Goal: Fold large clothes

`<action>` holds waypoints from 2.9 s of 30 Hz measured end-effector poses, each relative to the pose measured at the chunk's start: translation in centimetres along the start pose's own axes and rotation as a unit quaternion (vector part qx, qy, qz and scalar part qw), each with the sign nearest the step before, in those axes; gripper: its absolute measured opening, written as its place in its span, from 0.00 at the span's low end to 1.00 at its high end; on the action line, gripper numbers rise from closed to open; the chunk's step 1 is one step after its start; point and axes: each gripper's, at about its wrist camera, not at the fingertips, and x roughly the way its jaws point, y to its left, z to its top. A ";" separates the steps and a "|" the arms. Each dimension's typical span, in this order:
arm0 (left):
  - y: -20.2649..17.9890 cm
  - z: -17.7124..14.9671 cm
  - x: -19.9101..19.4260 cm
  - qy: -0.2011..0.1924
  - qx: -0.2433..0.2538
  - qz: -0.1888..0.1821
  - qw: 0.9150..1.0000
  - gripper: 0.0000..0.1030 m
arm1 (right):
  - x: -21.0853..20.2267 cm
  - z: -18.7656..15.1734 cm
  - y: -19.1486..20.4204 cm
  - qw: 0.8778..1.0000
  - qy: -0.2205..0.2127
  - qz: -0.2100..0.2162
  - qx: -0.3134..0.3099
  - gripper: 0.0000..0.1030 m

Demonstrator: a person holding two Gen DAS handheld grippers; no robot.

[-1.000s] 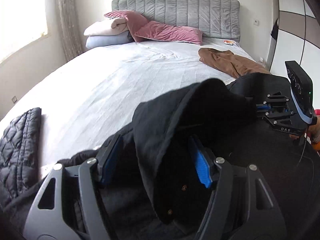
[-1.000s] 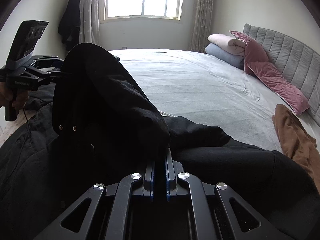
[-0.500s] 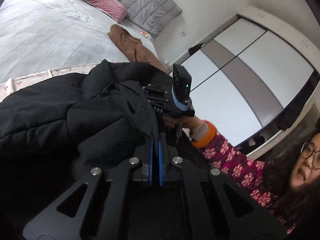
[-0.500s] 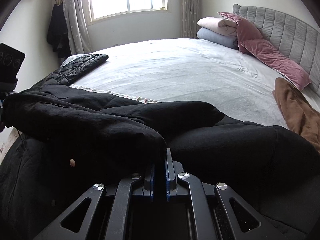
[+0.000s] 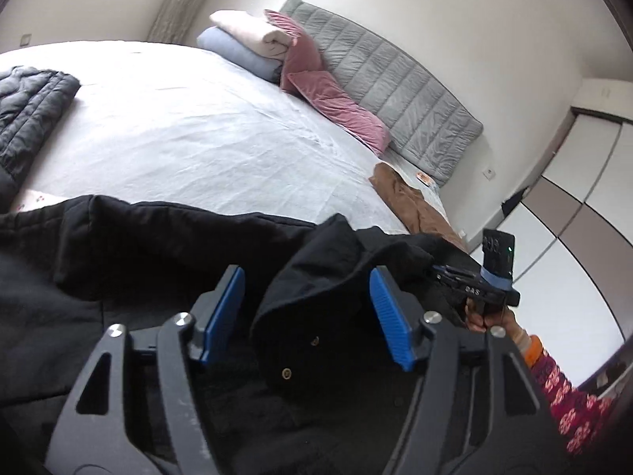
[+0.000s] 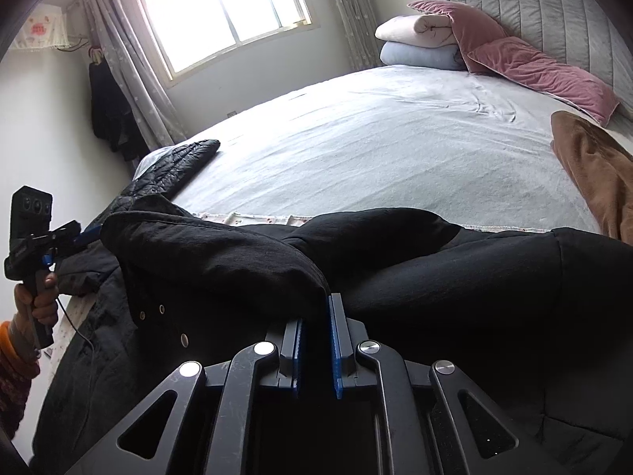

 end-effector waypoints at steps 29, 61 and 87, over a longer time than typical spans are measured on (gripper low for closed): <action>-4.0 1.7 4.1 0.105 -0.034 -0.332 0.937 0.04 | -2.6 0.2 13.5 0.972 -0.029 0.004 -0.231 0.55; -11.8 2.6 2.3 -0.013 0.183 0.154 0.971 0.69 | 2.1 13.2 9.1 0.998 0.026 0.054 -0.026 0.04; 0.8 6.4 14.9 0.070 0.028 0.258 0.963 0.75 | 6.2 9.8 -2.9 0.990 -0.028 -0.034 0.138 0.59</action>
